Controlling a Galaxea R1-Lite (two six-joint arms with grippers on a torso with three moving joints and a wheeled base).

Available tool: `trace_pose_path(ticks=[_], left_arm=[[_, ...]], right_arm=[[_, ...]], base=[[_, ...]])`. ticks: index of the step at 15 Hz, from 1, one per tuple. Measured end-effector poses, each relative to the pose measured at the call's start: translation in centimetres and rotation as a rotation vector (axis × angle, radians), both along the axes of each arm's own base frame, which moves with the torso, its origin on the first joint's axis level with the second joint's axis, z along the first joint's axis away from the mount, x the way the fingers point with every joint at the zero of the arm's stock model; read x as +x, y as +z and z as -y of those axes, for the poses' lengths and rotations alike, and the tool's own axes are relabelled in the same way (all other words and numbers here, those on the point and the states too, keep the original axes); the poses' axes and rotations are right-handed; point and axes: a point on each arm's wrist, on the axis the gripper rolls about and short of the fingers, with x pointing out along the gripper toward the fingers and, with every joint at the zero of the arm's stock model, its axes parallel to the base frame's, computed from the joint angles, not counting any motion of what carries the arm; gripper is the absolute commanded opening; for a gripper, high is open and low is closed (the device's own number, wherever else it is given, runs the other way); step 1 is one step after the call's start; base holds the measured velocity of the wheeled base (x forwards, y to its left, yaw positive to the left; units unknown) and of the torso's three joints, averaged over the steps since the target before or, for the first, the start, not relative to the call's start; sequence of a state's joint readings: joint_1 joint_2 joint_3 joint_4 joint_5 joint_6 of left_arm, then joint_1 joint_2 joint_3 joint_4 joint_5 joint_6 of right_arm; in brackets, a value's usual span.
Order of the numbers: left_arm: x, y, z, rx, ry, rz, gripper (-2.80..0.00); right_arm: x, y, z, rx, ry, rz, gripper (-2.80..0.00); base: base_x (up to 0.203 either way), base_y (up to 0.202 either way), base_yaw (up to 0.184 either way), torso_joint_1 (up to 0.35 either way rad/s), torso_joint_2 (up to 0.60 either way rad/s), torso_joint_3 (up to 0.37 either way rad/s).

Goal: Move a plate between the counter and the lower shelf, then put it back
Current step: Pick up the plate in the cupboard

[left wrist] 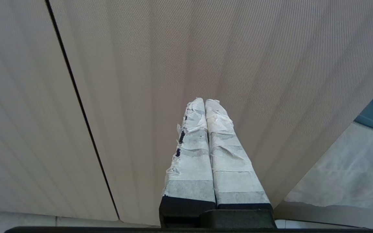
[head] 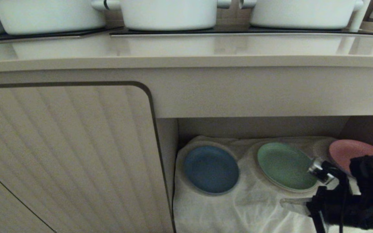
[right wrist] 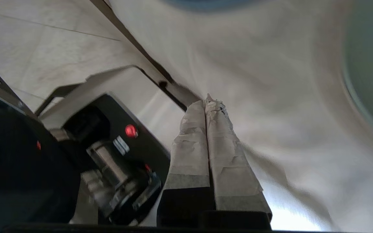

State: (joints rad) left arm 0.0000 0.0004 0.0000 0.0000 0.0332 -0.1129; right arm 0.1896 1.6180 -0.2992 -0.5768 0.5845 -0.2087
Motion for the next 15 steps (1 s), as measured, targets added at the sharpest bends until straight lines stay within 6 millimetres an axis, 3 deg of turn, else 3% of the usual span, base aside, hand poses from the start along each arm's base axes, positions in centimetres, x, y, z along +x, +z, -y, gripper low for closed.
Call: trace_pose_path(ticks=[4,8,15], left_arm=[[0.0,0.0,0.0,0.0,0.0,0.0,-2.8],[0.0,0.0,0.0,0.0,0.0,0.0,-2.8],[0.0,0.0,0.0,0.0,0.0,0.001,-2.8]], right_arm=[[2.7,-0.9,-2.2,0.044,0.014,-0.046,-2.8],[4.6,-1.4,-3.2,0.054,0.017,-0.057,-2.8],[6.8,-1.9,-6.3,0.078,-0.032,-0.13,-2.8]], base=[[0.0,0.0,0.0,0.0,0.0,0.0],[0.0,0.0,0.0,0.0,0.0,0.0],[0.0,0.0,0.0,0.0,0.0,0.0]])
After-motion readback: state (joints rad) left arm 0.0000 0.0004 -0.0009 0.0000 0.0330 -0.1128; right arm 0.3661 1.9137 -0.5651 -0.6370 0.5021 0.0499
